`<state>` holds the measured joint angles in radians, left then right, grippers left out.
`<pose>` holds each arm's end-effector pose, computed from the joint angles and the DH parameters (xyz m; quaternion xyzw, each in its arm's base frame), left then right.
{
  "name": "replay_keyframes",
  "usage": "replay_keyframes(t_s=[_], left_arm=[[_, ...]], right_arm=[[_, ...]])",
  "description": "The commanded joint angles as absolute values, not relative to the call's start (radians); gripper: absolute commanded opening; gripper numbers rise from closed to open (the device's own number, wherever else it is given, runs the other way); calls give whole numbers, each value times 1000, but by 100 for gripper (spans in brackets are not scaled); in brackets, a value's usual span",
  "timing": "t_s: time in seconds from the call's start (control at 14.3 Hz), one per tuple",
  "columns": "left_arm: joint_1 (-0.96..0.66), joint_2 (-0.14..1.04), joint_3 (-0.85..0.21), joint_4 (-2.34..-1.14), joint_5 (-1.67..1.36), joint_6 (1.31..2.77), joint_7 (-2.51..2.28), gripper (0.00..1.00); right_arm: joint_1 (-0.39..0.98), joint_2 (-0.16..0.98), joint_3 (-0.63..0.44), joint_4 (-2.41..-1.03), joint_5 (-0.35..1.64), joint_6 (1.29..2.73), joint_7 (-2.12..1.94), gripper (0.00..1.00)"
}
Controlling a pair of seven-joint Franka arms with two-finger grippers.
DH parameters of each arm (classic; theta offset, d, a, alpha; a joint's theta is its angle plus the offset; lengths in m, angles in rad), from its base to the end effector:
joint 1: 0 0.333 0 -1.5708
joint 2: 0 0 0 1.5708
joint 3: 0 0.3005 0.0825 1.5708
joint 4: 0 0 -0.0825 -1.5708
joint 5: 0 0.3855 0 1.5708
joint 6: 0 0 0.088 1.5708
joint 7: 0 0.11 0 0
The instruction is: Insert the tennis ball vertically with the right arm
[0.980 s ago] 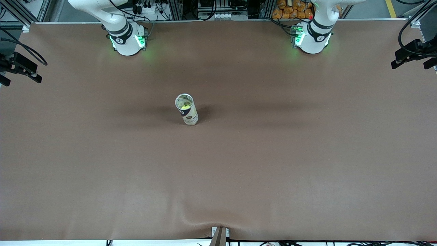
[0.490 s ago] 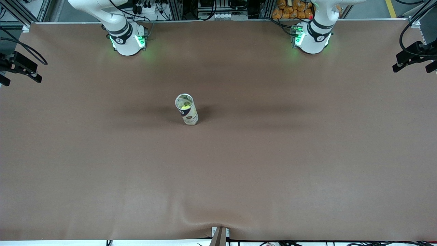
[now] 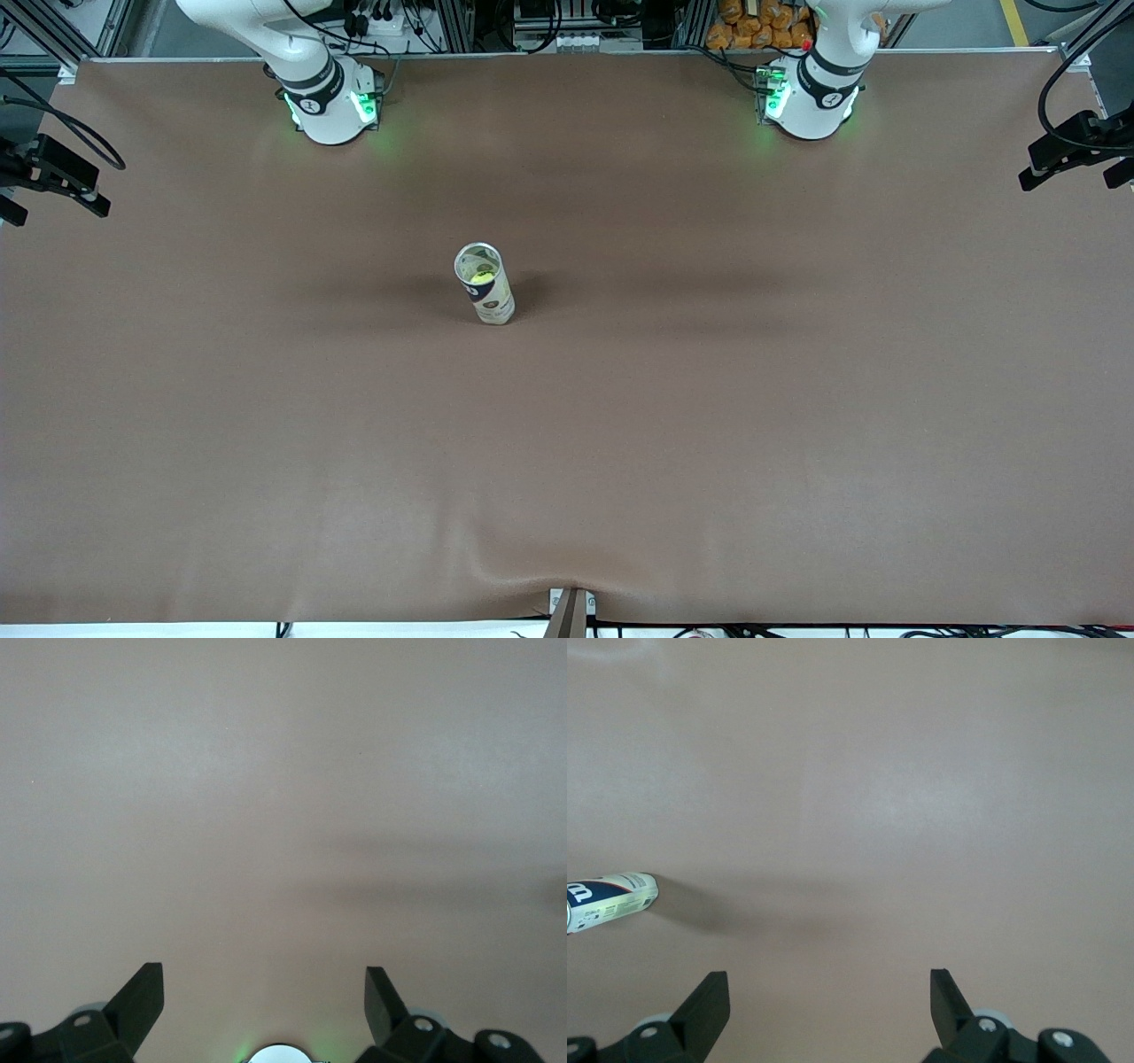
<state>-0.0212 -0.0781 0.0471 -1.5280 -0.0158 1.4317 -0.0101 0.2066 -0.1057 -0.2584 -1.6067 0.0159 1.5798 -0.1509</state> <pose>0.5174 0.0126 0.6558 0.9998 0.0169 -0.0091 0.0097 0.5256 -0.0332 0.6451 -0.9978 -0.0499 -0.0396 0.0175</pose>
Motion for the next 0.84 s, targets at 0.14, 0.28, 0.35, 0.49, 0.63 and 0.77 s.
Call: replay_keyframes(t_s=[0.14, 0.28, 0.35, 0.49, 0.63, 0.77], left_arm=[[-18, -86, 37, -1529, 5, 1439, -40, 100], [-18, -86, 38, -1529, 6, 1439, -26, 100], [-18, -84, 38, -1528, 8, 1439, -23, 100], [-20, -83, 38, -1526, 8, 1439, -23, 100], [-18, -83, 38, -1526, 8, 1439, -20, 100], [-18, -83, 41, -1526, 8, 1439, -14, 100]], right_arm=[[209, -94, -264, -1583, 28, 1592, -158, 100], [207, -94, -265, -1583, 28, 1598, -158, 100], [203, -94, -265, -1583, 28, 1598, -158, 100], [201, -92, -265, -1583, 26, 1598, -158, 100], [201, -92, -267, -1583, 26, 1598, -158, 100], [199, -92, -267, -1582, 26, 1597, -158, 100]])
